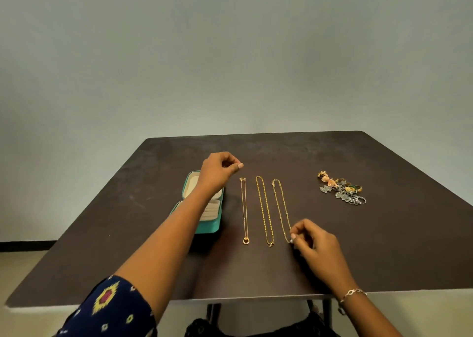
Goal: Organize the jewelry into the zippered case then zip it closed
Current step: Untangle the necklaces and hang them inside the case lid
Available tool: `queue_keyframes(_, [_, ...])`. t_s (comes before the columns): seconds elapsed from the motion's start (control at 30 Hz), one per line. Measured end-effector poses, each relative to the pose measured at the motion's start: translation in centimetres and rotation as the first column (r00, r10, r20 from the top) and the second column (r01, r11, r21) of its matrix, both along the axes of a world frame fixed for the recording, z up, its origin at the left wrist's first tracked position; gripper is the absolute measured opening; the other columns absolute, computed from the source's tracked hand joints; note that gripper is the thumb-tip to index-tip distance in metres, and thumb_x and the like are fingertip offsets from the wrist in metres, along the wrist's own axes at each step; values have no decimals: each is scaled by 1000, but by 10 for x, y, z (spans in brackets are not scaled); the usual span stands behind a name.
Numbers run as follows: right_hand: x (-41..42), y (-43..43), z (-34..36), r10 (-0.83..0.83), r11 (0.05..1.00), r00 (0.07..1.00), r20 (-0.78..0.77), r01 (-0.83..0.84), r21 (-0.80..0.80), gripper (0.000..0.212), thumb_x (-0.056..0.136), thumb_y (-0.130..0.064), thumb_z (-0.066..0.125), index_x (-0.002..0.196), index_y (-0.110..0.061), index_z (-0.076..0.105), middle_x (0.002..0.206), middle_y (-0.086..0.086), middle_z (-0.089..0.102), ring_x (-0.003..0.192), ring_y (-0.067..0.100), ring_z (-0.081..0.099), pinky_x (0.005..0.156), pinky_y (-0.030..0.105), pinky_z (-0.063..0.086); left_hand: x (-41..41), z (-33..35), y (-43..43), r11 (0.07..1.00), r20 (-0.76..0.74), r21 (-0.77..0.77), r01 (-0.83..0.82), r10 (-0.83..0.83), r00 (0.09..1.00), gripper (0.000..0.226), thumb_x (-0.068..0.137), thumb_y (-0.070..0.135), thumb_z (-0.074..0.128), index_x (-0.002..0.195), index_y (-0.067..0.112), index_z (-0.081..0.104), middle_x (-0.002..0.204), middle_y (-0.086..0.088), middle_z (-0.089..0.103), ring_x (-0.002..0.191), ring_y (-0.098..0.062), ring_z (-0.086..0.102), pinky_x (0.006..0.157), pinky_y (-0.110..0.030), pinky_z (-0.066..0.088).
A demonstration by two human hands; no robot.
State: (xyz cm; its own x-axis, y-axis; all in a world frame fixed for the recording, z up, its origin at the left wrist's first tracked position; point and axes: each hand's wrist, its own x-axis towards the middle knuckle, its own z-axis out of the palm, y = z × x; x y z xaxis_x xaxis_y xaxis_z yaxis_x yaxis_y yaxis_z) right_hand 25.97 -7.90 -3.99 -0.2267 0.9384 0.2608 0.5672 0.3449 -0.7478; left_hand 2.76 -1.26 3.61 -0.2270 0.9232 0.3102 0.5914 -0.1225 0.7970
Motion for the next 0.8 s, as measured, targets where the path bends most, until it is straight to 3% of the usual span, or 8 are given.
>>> queue_keyframes(0.13, [-2, -3, -1, -9, 996, 1000, -26, 11, 83, 12, 83, -8, 62, 76, -18, 61, 72, -4, 62, 66, 13, 57, 57, 22, 43, -17, -3, -17, 1000, 42, -12, -10, 10, 999, 8, 84, 17, 65, 86, 9, 66, 82, -4, 66, 80, -17, 62, 77, -29, 49])
queue_keyframes(0.27, [-19, -6, -5, 66, 956, 989, 134, -101, 274, 8, 79, -10, 67, 79, -18, 64, 81, -9, 56, 77, 7, 51, 63, 14, 38, -23, -3, -22, 1000, 44, -12, -13, 13, 999, 6, 85, 16, 64, 85, 10, 65, 76, 1, 63, 70, -8, 57, 72, -25, 46])
queue_keyframes(0.4, [-29, -2, -9, 80, 947, 975, 207, -139, 291, 6, 78, -11, 69, 81, -16, 68, 87, -3, 57, 87, 13, 48, 68, 10, 32, -21, -2, -25, 1000, 36, -8, 2, -2, 999, 6, 85, 16, 63, 85, 10, 66, 77, 2, 63, 71, -7, 57, 74, -27, 48])
queue_keyframes(0.6, [-22, 2, -7, 70, 964, 962, 262, -133, 232, 10, 78, -17, 71, 88, -19, 72, 94, -3, 58, 92, 10, 42, 76, 23, 34, -14, -4, -24, 996, 1, -49, 79, -79, 997, 7, 85, 14, 63, 88, 8, 65, 82, 1, 64, 72, -3, 57, 65, -13, 44])
queue_keyframes(0.7, [-24, 3, -9, 76, 960, 952, 295, -150, 235, 10, 78, -19, 70, 88, -19, 72, 93, -3, 57, 91, 9, 40, 75, 21, 31, -7, -2, -14, 993, -14, -76, 96, -97, 995, 9, 85, 14, 62, 90, 7, 65, 86, 0, 64, 75, -5, 58, 68, -16, 45])
queue_keyframes(0.8, [-25, 4, -11, 64, 958, 951, 303, -143, 248, 8, 80, -20, 68, 87, -18, 71, 91, -4, 56, 90, 9, 40, 70, 12, 28, 0, 2, 0, 987, -30, -107, 119, -123, 992, 11, 85, 12, 63, 93, 4, 65, 94, -10, 68, 83, -14, 61, 82, -28, 51])
